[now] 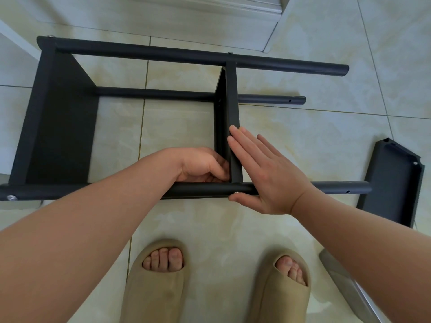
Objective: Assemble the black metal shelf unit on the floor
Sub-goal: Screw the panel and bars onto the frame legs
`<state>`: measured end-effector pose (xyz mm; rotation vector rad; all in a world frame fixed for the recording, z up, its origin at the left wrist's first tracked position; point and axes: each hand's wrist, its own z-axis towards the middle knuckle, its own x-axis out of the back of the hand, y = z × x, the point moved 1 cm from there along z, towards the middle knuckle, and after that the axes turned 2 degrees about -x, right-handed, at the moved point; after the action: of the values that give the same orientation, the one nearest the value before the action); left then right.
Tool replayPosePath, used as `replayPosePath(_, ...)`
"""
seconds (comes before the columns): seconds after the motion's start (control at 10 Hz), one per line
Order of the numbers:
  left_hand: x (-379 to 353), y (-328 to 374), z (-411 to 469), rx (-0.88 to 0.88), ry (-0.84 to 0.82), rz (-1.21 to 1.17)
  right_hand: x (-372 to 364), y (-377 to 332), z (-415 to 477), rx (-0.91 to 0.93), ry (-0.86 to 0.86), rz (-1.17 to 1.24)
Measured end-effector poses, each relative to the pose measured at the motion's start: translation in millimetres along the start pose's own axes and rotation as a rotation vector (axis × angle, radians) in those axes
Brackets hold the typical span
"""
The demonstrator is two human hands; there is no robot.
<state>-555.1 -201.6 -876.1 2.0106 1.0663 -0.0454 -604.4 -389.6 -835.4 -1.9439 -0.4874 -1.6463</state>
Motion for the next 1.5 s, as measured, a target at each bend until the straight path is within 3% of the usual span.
replayPosePath(0.2,-0.6,1.2,-0.8,0.010,-0.021,-0.028,-0.4,0.0,-0.1,0.000,0.004,0.000)
replayPosePath(0.4,-1.0,0.0,-1.4,0.129,-0.037,0.086,-0.8,0.4,-0.3,0.000,0.005,0.000)
replayPosePath(0.6,-0.5,-2.4,2.4,0.029,0.033,0.025,-1.1,0.5,-0.3,-0.001,0.000,-0.002)
replayPosePath(1.3,-2.6,1.6,0.8,0.021,0.036,-0.048,0.2,-0.1,-0.2,-0.007,-0.004,0.011)
replayPosePath(1.4,-3.7,0.4,-1.0,0.091,0.003,0.043,0.0,-0.2,-0.1,-0.005,-0.001,0.015)
replayPosePath(1.5,-4.5,-0.2,-0.3,0.046,0.047,0.079,0.0,0.2,-0.2,-0.007,0.000,0.018)
